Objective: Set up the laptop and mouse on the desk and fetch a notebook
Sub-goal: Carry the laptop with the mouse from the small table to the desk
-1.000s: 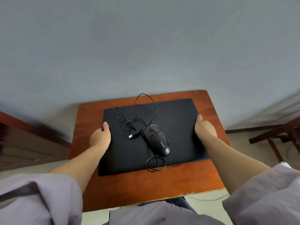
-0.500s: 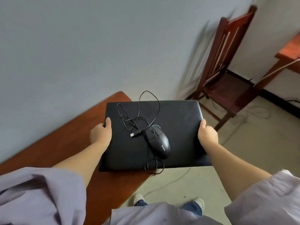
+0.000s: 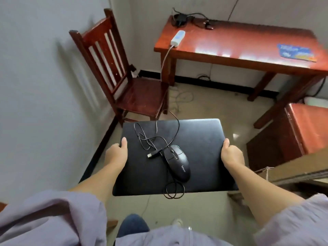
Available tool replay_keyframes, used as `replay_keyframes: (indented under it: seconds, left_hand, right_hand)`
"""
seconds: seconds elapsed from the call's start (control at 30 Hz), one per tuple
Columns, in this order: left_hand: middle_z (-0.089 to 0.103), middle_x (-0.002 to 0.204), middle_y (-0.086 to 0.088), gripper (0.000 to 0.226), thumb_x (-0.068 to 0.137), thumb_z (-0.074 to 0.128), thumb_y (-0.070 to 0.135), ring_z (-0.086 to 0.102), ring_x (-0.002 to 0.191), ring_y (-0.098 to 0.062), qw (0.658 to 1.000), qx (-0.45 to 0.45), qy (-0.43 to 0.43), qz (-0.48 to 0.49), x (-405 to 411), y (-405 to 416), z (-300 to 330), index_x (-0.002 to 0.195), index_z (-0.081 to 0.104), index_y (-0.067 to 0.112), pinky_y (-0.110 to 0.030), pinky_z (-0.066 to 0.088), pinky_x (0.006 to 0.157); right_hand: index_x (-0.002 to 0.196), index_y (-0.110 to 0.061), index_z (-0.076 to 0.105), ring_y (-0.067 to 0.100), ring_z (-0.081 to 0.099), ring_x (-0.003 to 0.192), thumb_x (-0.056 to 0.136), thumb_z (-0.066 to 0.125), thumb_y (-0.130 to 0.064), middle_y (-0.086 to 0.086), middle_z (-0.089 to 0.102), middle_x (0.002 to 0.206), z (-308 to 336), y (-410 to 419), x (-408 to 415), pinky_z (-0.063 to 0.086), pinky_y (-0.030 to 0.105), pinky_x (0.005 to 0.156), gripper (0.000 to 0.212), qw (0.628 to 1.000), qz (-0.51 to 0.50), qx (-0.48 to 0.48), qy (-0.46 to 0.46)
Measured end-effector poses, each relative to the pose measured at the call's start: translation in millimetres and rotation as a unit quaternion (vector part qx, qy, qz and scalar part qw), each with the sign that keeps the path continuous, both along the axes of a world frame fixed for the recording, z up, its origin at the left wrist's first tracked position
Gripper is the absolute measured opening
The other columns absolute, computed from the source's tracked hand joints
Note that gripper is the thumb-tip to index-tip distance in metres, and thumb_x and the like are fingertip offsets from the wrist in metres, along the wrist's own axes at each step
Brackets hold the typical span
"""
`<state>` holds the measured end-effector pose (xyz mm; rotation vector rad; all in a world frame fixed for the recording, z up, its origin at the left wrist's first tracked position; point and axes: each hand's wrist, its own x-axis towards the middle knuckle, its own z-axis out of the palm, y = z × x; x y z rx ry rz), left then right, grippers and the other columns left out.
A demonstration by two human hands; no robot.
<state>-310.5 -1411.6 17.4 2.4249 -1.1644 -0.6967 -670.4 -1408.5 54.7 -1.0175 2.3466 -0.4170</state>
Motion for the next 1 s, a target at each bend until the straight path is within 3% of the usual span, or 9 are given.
replay_keyframes:
  seconds: [0.17, 0.37, 0.67, 0.87, 1.0]
  left_hand:
    - [0.057, 0.075, -0.013, 0.061, 0.095, 0.029, 0.051, 0.054, 0.079, -0.034, 0.996, 0.004, -0.006, -0.084, -90, -89, -6, 0.063, 0.052, 0.004, -0.035, 0.039, 0.067]
    - [0.064, 0.087, -0.022, 0.059, 0.096, 0.031, 0.048, 0.055, 0.083, -0.036, 0.986, -0.018, -0.018, -0.165, -169, -215, -17, 0.061, 0.05, 0.004, -0.036, 0.036, 0.07]
    - [0.06, 0.08, -0.019, 0.06, 0.095, 0.03, 0.05, 0.058, 0.084, -0.037, 0.972, -0.036, -0.003, -0.231, -279, -438, 11, 0.056, 0.046, 0.007, -0.038, 0.041, 0.071]
    - [0.065, 0.087, -0.023, 0.059, 0.096, 0.03, 0.049, 0.059, 0.088, -0.038, 0.969, -0.03, -0.007, -0.247, -356, -556, 14, 0.06, 0.048, 0.005, -0.038, 0.043, 0.074]
    - [0.064, 0.081, -0.022, 0.059, 0.096, 0.03, 0.047, 0.054, 0.075, -0.033, 0.972, -0.045, -0.012, -0.229, -398, -631, 6, 0.054, 0.045, 0.008, -0.037, 0.039, 0.067]
  right_hand:
    - [0.115, 0.008, 0.057, 0.04, 0.052, 0.115, 0.097, 0.016, -0.045, 0.028, 0.057, 0.123, -3, -35, -86, 0.039, 0.042, 0.095, 0.069, 0.998, -0.066, 0.017, 0.009]
    - [0.116, 0.009, 0.056, 0.041, 0.051, 0.117, 0.097, 0.017, -0.045, 0.029, 0.056, 0.125, -18, -115, -157, 0.039, 0.043, 0.097, 0.069, 0.991, -0.132, 0.032, 0.007]
    - [0.116, 0.01, 0.055, 0.042, 0.051, 0.116, 0.098, 0.016, -0.045, 0.03, 0.055, 0.125, -6, -286, -249, 0.039, 0.044, 0.096, 0.07, 0.977, -0.214, 0.012, -0.007]
    - [0.116, 0.01, 0.055, 0.042, 0.051, 0.116, 0.098, 0.014, -0.044, 0.029, 0.055, 0.125, -4, -402, -324, 0.039, 0.044, 0.096, 0.07, 0.976, -0.215, 0.014, 0.008]
    - [0.114, 0.011, 0.057, 0.042, 0.051, 0.115, 0.098, 0.015, -0.043, 0.03, 0.056, 0.123, -9, -491, -373, 0.039, 0.043, 0.096, 0.07, 0.982, -0.186, 0.012, 0.012]
